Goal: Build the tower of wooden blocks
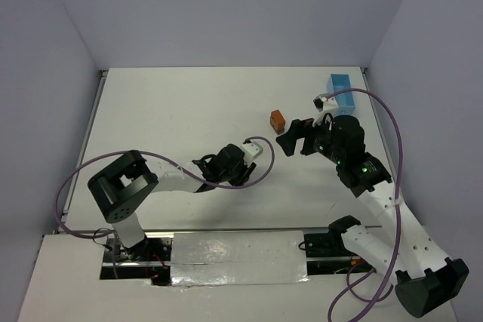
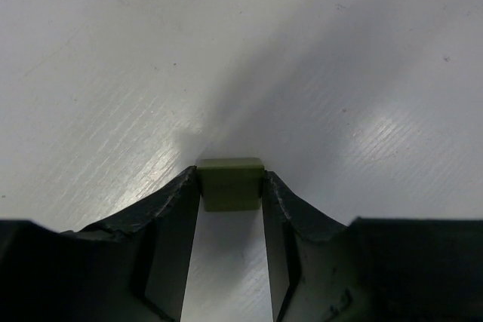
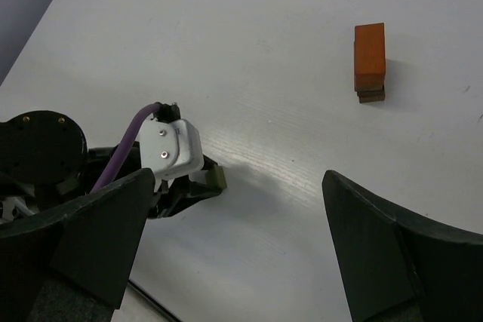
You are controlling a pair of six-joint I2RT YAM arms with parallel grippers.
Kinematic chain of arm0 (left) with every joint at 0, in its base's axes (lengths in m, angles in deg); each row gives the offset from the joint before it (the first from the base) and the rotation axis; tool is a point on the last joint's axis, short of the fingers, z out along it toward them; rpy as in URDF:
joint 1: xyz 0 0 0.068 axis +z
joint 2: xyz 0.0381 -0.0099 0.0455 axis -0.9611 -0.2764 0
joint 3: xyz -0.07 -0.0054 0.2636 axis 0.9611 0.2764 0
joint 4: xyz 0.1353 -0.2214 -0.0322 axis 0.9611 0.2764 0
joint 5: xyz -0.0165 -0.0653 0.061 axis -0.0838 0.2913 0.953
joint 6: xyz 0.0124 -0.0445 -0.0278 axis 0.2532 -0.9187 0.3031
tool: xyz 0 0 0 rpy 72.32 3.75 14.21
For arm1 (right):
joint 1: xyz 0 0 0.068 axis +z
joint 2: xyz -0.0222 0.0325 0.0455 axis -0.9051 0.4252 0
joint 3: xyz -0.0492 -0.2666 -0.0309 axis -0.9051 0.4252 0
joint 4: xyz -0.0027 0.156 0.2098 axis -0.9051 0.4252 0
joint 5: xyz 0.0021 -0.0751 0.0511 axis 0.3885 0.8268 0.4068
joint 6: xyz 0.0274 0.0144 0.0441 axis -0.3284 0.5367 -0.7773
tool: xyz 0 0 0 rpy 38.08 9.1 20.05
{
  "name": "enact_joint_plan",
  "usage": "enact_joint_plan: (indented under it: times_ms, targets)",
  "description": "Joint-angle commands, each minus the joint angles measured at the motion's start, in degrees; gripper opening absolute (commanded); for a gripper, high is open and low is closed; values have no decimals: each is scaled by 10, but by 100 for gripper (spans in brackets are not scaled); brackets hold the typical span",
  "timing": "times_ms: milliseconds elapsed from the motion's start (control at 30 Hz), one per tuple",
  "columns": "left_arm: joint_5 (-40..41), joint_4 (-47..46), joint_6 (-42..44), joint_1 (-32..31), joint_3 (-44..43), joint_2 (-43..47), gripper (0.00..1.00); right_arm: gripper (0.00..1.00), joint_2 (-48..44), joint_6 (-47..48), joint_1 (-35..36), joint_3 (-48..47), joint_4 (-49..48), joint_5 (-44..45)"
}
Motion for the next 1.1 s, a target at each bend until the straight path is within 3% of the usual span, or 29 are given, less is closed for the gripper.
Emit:
enact_joint_plan:
  times_ms: [0,33,100,167,300,333,467,667,733,767,833,900,967,1000,1067]
  targets:
    - [-9,-11,2,-1,-18,-13,50,100,-3,7,3,1,-24,-4]
    - [-12,-11,2,-1,-17,-13,49,100,-4,8,4,0,-24,-4]
    - [-14,-12,2,-1,-18,-12,38,100,-4,8,3,0,-23,-4]
    - [-14,-12,0,-1,-15,-8,35,100,-4,9,4,2,-24,-3]
    - [-22,-10,-5,-1,-6,19,18,100,2,7,3,6,-23,-11]
    - [-36,-10,-6,-1,-3,40,11,100,5,2,3,7,-20,-11]
    - [-112,-12,-8,0,26,127,0,100,4,-6,-6,17,-40,-89]
    - [-251,-44,-6,12,72,327,0,99,-10,-134,-13,43,-101,-261]
    - [-310,-73,-34,28,80,386,0,99,-41,-177,-10,91,-244,-383]
    - [-350,-85,-46,37,81,414,0,99,-50,-214,-7,101,-303,-402]
    - [-391,-106,-73,41,76,432,0,99,-42,-230,-4,87,-295,-411]
    - [-414,-130,-113,46,63,446,0,94,-36,-255,16,90,-363,-458]
    - [-412,-129,-141,49,36,447,0,91,-53,-224,45,92,-382,-441]
    - [-410,-129,-153,50,29,444,0,91,-64,-148,81,81,-360,-412]
    - [-425,-139,-189,50,16,442,0,91,-85,-84,111,66,-329,-360]
